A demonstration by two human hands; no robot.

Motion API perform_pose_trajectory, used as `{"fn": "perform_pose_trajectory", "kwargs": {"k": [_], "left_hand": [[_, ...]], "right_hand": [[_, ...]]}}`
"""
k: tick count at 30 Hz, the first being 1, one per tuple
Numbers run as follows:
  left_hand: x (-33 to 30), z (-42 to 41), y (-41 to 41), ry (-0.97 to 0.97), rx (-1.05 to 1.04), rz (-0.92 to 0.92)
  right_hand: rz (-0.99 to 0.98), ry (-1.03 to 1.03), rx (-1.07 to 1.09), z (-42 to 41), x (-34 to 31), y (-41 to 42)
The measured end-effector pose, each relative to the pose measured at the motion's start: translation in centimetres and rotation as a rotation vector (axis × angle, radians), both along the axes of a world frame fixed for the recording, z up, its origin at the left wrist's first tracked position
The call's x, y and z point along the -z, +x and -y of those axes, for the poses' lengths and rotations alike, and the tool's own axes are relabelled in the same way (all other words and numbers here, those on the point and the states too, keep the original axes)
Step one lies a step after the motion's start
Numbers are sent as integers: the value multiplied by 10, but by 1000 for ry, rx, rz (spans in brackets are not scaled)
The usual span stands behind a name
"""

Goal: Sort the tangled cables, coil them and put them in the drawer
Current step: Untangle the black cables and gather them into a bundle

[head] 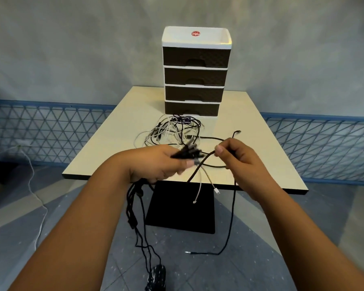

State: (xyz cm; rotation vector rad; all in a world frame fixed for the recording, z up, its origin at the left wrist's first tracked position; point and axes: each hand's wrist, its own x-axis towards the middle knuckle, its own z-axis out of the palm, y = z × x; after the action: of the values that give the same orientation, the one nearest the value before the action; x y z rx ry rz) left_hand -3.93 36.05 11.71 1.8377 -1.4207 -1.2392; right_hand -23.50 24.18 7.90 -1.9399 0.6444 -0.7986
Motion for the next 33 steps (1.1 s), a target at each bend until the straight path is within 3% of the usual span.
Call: {"fn": "perform_pose_trajectory", "kwargs": {"k": [4,9,13,17,20,24,28,33], "left_hand": [[-3,0,14,-290,-281,-353],[-21,3,12,-630,-423,-690],[-39,9,6,-763,-471,-832],[-51,19,-8,-738,-387,-880],[-56,27,-21,-727,-271,-886],[-69,34,-21,-768,-200,-926],[-75,44,-13,-798,-245,-881],[-77,64,10,-825,-333,-924]], "right_hand": [[56,208,-159,1,9,-14],[-378,296,-490,-1,49,-21],[-627,113,-422,-4,68,-8],[-279,33,-200,-17,37,20],[-104,7,-247,-35,15,43],[-21,225,-239,-60,34,62],[62,294,-219,-59,53,65],[-66,352,-282,-37,60,68]]}}
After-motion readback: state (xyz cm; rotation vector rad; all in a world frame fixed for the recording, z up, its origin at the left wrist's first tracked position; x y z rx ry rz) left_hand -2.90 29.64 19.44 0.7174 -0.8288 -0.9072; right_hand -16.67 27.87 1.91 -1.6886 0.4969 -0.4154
